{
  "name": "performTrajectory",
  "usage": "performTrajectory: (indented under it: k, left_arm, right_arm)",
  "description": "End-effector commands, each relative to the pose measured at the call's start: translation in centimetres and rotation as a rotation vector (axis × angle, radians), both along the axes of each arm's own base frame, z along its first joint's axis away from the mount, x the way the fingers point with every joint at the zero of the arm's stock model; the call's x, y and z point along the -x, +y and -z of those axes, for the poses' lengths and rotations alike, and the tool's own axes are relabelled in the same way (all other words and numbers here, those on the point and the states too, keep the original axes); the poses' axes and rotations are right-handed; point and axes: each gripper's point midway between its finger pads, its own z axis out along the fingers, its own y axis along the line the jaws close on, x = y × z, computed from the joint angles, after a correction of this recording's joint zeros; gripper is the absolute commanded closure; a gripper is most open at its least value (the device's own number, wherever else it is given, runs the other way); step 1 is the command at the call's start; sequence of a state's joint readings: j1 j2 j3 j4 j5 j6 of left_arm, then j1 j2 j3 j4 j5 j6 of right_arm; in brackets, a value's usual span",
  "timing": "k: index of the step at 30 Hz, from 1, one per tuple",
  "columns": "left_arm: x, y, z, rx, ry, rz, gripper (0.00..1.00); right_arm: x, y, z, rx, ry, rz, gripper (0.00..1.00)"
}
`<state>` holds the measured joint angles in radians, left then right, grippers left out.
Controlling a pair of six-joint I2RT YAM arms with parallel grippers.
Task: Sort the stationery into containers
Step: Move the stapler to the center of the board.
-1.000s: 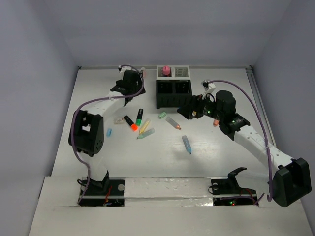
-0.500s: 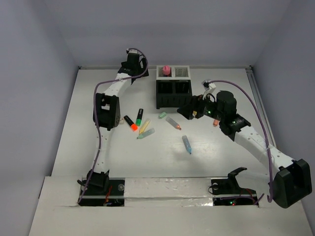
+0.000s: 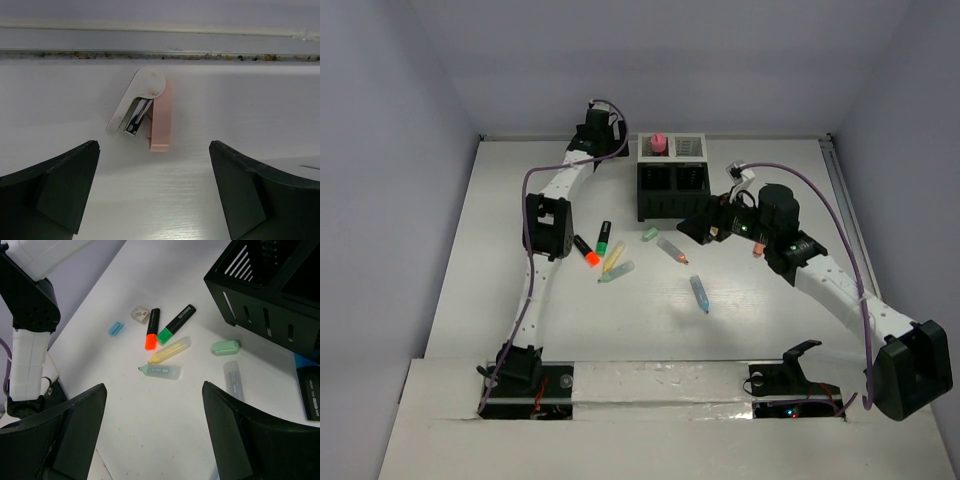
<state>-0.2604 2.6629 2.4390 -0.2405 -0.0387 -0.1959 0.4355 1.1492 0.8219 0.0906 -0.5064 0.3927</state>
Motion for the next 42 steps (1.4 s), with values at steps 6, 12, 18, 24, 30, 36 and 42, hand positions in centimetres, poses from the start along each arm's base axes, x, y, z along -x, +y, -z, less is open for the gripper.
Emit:
performTrajectory:
  k: [6,12,18,24,30,36,42]
  left_arm:
    - [-1.9,0.3,-1.7,0.041,-0.072,0.007,0.11]
    - [-2.5,0.5,-1.6,0.111,-0.072,0.016,0.16]
    - [-2.6,-0.2,-1.9,0.145,-0.082,0.039,0.34]
    - [-2.7,-0.5,-2.1,0.158,-0.094,0.051,0.51]
    - [-2.1,-0.4,-1.5,0.155,-0.062,0.048,0.58]
    - [-1.1,2.2,-0.7,0.108,-0.023,-0.056,0.63]
    - [-1.5,3.1,-1.0,0.076,-0.042,-0.097,0.66]
  right_arm:
    - [0.5,0.6,-2.7,-0.042,-0.084,-0.034,0.18]
    - [0.8,0.3,-3.4,-0.043,-0.101,-0.03,0.18]
    - [1.0,0.3,-3.7,-0.047,-0.107,-0.035,0.18]
    - [1.2,0.2,-4.2,-0.05,-0.114,-0.035,0.18]
    - [1.2,0.1,-4.3,-0.049,-0.117,-0.032,0.18]
    - [1.3,0.0,-4.4,-0.048,-0.119,-0.029,0.18]
    - [1.4,0.0,-4.2,-0.044,-0.115,-0.028,0.18]
